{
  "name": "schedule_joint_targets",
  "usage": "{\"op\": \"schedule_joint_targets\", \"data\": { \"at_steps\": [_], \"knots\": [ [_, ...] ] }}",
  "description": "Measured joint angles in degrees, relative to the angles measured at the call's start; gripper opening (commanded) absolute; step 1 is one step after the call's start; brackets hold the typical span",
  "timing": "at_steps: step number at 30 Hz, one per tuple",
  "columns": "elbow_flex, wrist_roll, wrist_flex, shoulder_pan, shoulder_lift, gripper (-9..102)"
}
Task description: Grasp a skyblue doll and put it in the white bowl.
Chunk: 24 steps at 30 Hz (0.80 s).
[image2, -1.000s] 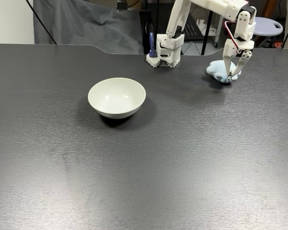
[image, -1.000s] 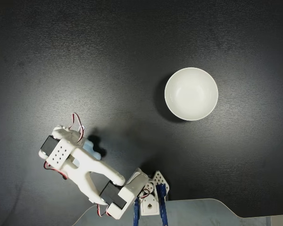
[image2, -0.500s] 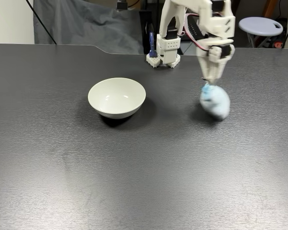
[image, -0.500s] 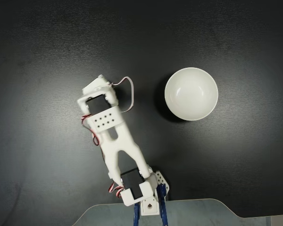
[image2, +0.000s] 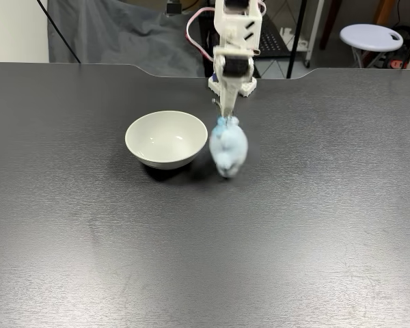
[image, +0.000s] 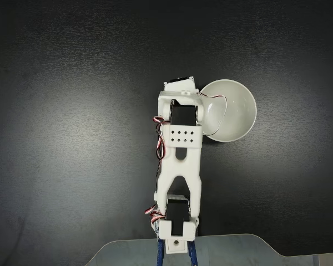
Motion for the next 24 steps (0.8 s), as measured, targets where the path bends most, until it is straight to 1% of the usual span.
{"op": "schedule_joint_targets", "data": {
  "at_steps": [6, 14, 24],
  "knots": [
    [0.0, 1.1, 0.0, -0.4, 9.1, -1],
    [0.0, 1.9, 0.2, 1.2, 11.4, -1],
    [0.0, 3.9, 0.5, 15.0, 11.4, -1]
  ]
}}
